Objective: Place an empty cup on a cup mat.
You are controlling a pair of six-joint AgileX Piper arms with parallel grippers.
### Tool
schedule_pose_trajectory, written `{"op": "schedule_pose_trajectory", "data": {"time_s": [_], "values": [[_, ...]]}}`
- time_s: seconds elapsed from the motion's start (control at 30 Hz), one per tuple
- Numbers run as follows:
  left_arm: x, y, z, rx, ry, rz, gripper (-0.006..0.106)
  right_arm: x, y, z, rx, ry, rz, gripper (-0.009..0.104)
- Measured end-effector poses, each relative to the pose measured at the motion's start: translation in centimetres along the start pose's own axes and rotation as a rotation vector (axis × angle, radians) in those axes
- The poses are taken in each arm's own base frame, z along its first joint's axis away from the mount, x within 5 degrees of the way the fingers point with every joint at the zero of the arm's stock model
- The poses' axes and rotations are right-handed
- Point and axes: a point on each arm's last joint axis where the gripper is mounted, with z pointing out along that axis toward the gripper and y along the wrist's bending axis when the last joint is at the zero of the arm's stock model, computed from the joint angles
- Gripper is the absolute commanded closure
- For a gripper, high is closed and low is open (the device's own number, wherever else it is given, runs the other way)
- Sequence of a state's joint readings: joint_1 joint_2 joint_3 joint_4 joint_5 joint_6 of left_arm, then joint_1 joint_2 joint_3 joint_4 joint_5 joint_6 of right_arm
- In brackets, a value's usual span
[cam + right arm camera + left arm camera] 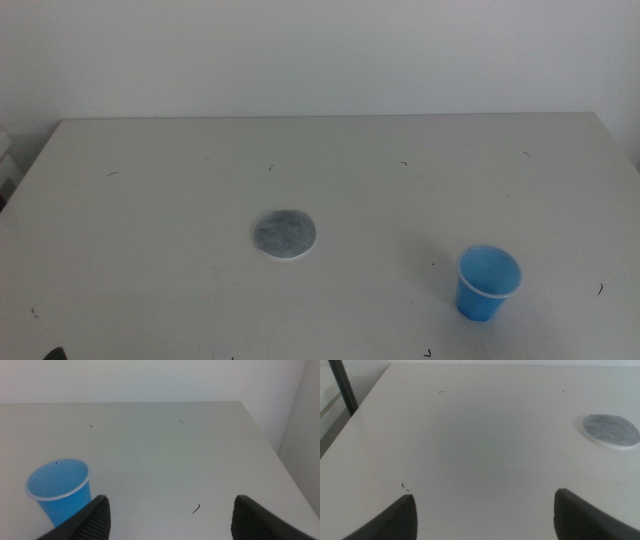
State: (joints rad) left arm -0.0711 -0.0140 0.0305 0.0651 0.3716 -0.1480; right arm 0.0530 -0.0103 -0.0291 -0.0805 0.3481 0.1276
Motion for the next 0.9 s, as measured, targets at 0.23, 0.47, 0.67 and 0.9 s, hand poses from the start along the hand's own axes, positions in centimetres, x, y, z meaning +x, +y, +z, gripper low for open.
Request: {"op": "schedule_pose_trajectory", "data": {"time_s": [0.23,0.47,0.67,0.9], "values": [[0.0,0.0,0.0,0.0,0.0,0.0,-0.005,-4.4,0.2,-1.4,-0.004,-0.1,0.003,0.033],[0.0,0.0,0.0,0.0,0.0,0.0,-0.005,-9.0,0.4,-1.1,0.002,-0.042,0.004,0.033],[0.0,0.0,0.0,0.0,0.0,0.0,-0.005,-12.6,0.6,0.3,0.008,0.018,-0.002,0.033],[0.0,0.0,0.0,0.0,0.0,0.0,-0.005,-18.6,0.8,2.1,0.03,0.161,-0.002,0.033]]}}
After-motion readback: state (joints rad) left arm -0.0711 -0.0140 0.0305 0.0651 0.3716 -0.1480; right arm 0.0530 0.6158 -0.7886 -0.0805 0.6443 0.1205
